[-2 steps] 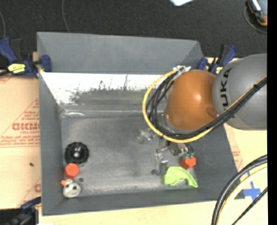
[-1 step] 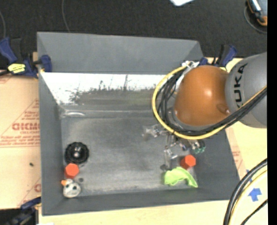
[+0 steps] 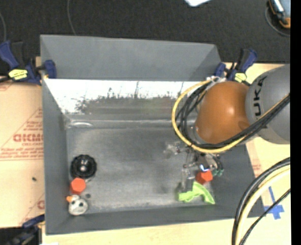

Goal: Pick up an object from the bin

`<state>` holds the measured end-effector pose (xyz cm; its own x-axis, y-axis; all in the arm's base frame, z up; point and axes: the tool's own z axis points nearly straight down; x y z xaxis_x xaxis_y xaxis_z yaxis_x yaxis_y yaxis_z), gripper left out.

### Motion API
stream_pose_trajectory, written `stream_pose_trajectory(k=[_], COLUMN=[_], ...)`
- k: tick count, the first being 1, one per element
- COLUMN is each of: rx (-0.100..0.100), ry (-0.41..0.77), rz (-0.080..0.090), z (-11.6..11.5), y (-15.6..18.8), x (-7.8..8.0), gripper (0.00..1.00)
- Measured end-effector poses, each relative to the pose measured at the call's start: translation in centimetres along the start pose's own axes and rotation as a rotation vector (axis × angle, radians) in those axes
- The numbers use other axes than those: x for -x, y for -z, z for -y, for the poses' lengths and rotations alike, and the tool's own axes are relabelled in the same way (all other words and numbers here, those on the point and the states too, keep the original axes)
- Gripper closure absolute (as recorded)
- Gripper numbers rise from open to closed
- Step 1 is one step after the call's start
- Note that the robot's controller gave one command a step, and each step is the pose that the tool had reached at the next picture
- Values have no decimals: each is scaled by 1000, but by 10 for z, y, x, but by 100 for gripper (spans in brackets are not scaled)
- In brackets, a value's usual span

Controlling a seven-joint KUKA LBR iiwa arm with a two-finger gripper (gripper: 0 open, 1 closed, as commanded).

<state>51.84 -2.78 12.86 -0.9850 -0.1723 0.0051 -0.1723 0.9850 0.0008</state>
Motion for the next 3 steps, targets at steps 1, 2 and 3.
stream_pose_trajectory(k=[1,2,3], rx=[-4,-1,-1], ry=[247,-86,-87], rz=[17,5,5], z=[24,54,53], y=[-8,1,1], x=[-38,-41,-40], gripper=[0,100,0])
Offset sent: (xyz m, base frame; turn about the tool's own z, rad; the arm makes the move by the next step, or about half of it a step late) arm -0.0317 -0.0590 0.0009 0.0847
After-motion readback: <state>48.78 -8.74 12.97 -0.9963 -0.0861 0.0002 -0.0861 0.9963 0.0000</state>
